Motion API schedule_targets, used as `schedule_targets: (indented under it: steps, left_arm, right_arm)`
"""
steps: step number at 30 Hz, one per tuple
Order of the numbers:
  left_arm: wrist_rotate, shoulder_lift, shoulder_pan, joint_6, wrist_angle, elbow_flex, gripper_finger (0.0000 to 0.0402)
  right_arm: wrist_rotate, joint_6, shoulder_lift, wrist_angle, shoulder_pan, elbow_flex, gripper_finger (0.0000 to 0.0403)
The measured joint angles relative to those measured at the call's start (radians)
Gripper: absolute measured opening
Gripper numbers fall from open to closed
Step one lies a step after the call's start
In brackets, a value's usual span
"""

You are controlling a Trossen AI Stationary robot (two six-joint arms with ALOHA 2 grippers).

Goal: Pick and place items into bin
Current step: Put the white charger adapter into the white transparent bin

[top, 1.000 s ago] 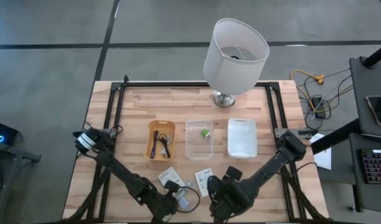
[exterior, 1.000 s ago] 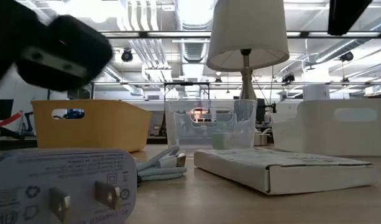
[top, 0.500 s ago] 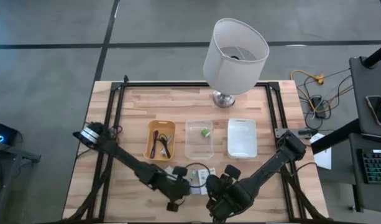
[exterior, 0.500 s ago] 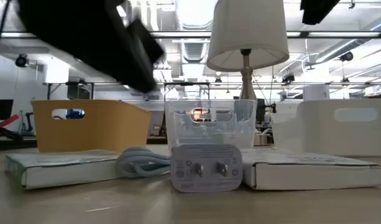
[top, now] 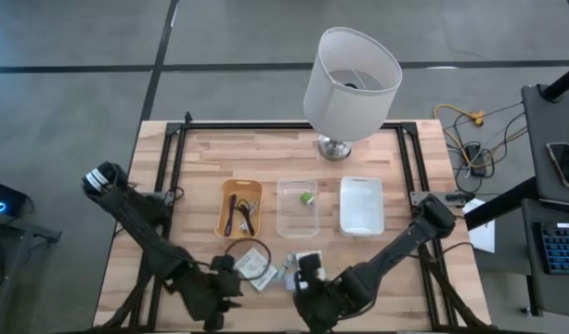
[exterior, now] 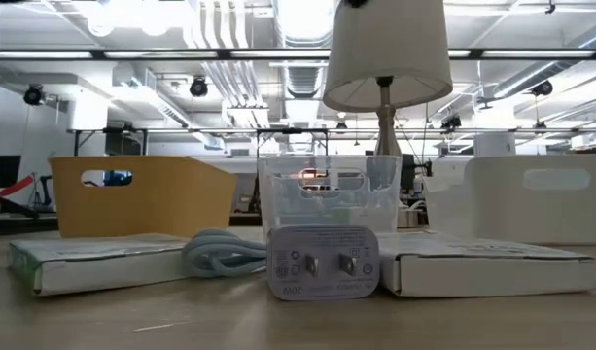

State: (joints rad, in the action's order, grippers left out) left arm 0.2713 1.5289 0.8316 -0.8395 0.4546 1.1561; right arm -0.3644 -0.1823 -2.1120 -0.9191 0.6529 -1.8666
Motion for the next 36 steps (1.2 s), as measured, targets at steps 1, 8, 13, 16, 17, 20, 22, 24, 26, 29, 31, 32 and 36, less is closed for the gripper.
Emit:
schedule_targets:
  steps: [1,8,13,16,17,20,22,24,26,29,31,32,36]
  left_arm:
    - [0.001,-0.005,0.012,-0.046,-0.003,0.0,0.0126]
    - [0.168,-0.005,0.104,-0.375,-0.036,0.001,0.0144]
    - [0.343,-0.005,0.149,-0.611,-0.07,0.003,0.0144]
    - [0.444,-0.005,0.158,-0.713,-0.122,0.003,0.0144]
    - [0.476,-0.003,0.158,-0.726,-0.136,0.003,0.0144]
    - [0.547,0.002,0.158,-0.727,-0.186,0.006,0.0144]
    - [0.577,0.002,0.155,-0.729,-0.231,0.003,0.0144]
    - [0.604,0.002,0.15,-0.729,-0.25,0.003,0.0144]
    - [0.637,0.002,0.147,-0.732,-0.269,0.004,0.0144]
    - [0.678,0.002,0.147,-0.774,-0.271,0.009,0.0144]
    - [0.699,0.002,0.147,-0.783,-0.283,0.009,0.0144]
    - [0.707,0.002,0.147,-0.782,-0.296,0.009,0.0144]
    - [0.743,0.002,0.143,-0.778,-0.322,0.009,0.0144]
  right_arm:
    - [0.003,0.11,0.0,0.035,-0.004,0.016,0.0257]
    - [0.208,0.276,0.0,0.115,-0.099,0.11,0.027]
    - [0.204,0.474,0.0,0.101,-0.148,0.136,0.0261]
    - [0.32,0.576,0.0,0.123,-0.174,0.153,0.0254]
    - [0.341,0.572,0.0,0.124,-0.183,0.158,0.0252]
    - [0.333,0.541,0.0,0.127,-0.2,0.166,0.0245]
    - [0.329,0.597,0.0,0.131,-0.2,0.177,0.0241]
    - [0.343,0.691,0.0,0.173,-0.194,0.194,0.0238]
    - [0.369,0.774,-0.001,0.214,-0.187,0.206,0.0235]
    - [0.369,0.872,-0.002,0.257,-0.18,0.228,0.0236]
    - [0.369,0.932,-0.002,0.292,-0.18,0.249,0.0237]
    - [0.37,0.952,-0.002,0.303,-0.18,0.256,0.0237]
    - [0.374,1.004,-0.004,0.335,-0.187,0.276,0.0235]
